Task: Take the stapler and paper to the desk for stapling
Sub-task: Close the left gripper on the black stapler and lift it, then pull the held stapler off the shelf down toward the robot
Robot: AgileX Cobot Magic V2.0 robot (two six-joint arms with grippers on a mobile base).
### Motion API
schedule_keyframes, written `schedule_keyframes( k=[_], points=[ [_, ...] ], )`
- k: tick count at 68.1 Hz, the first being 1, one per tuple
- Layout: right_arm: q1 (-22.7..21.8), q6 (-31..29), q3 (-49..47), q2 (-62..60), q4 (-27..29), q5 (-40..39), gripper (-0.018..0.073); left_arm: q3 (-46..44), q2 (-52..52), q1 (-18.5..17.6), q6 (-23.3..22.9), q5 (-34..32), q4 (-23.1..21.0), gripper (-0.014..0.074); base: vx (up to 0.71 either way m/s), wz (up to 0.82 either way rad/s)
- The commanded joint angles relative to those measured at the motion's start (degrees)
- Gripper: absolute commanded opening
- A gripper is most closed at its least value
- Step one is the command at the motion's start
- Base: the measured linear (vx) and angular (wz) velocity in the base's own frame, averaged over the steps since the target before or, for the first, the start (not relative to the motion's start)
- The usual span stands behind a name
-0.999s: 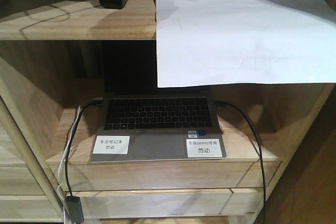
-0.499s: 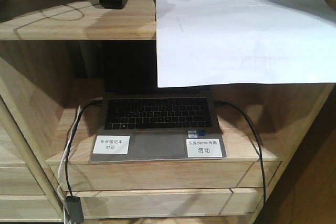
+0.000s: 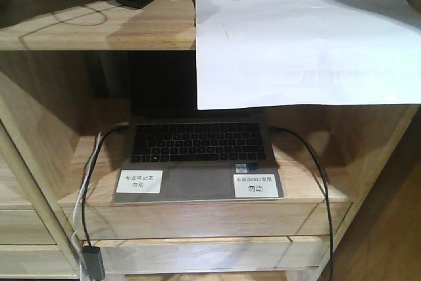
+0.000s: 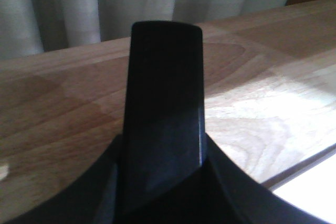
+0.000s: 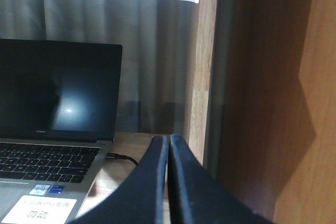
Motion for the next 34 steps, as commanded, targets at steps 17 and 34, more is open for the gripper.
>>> schedule_keyframes(
  k=[17,34],
  points=[
    [-0.50,-0.58,1.37,-0.58,-0.20,-4.49,-0.0009,-1.37,-9.19,0.02,3.85,-4.88,0.11,-0.0007,0.00,0.00],
    [-0.50,-0.58,1.37,-0.58,-0.20,-4.49,-0.0009,10.21,-17.96,0.02,7.02,-8.42,-0.62,-0.0006,0.00,0.00]
  ],
)
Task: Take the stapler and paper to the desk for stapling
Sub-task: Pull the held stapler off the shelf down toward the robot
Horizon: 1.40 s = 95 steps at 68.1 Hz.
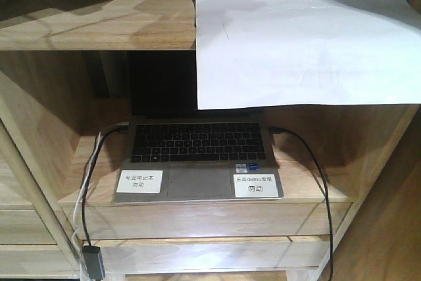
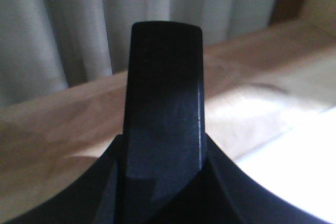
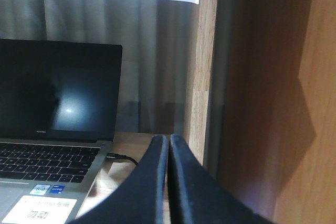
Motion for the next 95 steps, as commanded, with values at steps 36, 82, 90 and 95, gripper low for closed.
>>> schedule_keyframes(
  k=[36,82,90,95],
  points=[
    [-0.50,-0.58,1.37,-0.58,-0.20,-4.49,-0.0009,44.73,-41.52,-0.04,9.34,-19.53,-8.87,-0.0006,0.00,0.00],
    [-0.50,-0.58,1.37,-0.58,-0.20,-4.49,-0.0009,87.29,-83.15,-0.04,11.77,-20.23,-12.88,-0.0006,0.00,0.00],
    [-0.50,-0.58,1.37,-0.58,-0.20,-4.49,-0.0009,91.96,-88.11,-0.04,11.77,-19.98,-12.88,-0.0006,0.00,0.00],
    [-0.50,-0.58,1.37,-0.58,-0.20,-4.49,-0.0009,93.62,-89.91,-0.04,11.77,-20.12,-12.88,-0.0006,0.00,0.00]
  ],
)
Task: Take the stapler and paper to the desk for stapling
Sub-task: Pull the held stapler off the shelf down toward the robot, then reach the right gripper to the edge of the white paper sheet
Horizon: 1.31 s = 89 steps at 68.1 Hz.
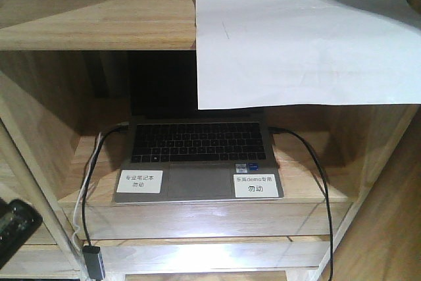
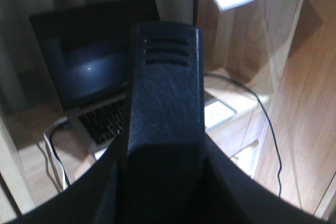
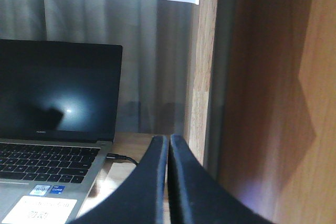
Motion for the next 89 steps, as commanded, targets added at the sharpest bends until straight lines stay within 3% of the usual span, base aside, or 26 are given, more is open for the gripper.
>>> schedule_keyframes(
  k=[1,70,75,80,83,89],
  points=[
    [-0.50,-0.58,1.37,-0.58,-0.20,-4.49,-0.0009,0.38,-1.66,-0.04,0.01,-6.96,-1.90,-0.0006,0.00,0.00],
    [-0.50,0.30,1.36,-0.53,-1.48,-4.48,-0.0009,0.69,-2.45,-0.04,-0.06,-6.39,-1.90,-0.0006,0.00,0.00],
    [-0.50,7.57,1.36,-0.53,-1.48,-4.53,-0.0009,0.69,-2.45,-0.04,-0.06,-6.39,-1.90,-0.0006,0.00,0.00],
    [-0.50,19.54,1.36,-0.53,-1.62,-4.53,-0.0009,0.69,-2.45,-0.04,-0.06,-6.39,-1.90,-0.0006,0.00,0.00],
    [-0.50,29.62,1.36,-0.53,-2.28,-4.57,-0.0009,0.69,-2.45,-0.04,-0.06,-6.39,-1.90,-0.0006,0.00,0.00],
    [-0.50,42.93,1.36,-0.53,-5.98,-5.10,-0.0009,0.69,-2.45,-0.04,-0.06,-6.39,-1.90,-0.0006,0.00,0.00]
  ],
)
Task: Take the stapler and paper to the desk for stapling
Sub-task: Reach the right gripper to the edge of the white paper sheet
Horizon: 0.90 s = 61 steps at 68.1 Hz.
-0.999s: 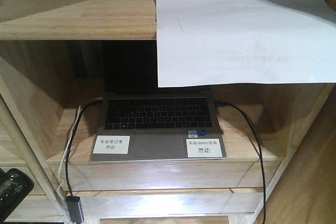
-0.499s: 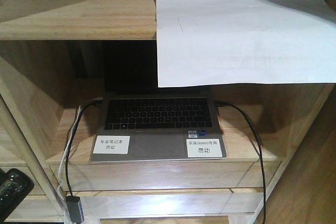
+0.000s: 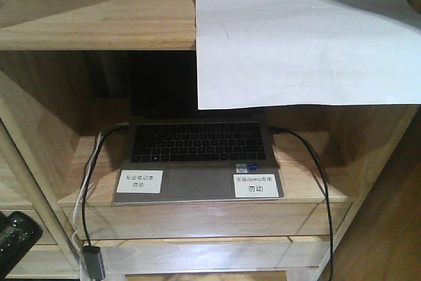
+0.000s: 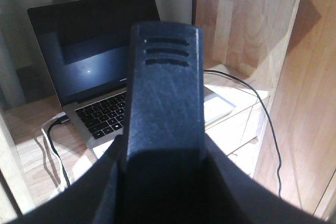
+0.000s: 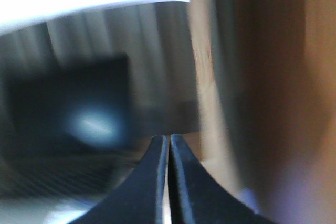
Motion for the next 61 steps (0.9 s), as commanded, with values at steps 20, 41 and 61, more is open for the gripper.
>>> schedule_keyframes(
  k=[20,41,61],
  points=[
    [-0.50,37.54,1.24,0.04,-6.66,-5.95,0.0028,-1.65,0.60,-0.04,-0.06,-6.65,-1.68,-0.0006,0.00,0.00],
    [3.79,43.18,1.18,18.50,-7.76,-33.76,0.0363,-1.65,0.60,-0.04,-0.06,-6.65,-1.68,-0.0006,0.00,0.00],
    [3.51,43.13,-2.67,46.85,-14.58,-65.07,0.0497,-1.65,0.60,-0.04,-0.06,-6.65,-1.68,-0.0006,0.00,0.00]
  ],
)
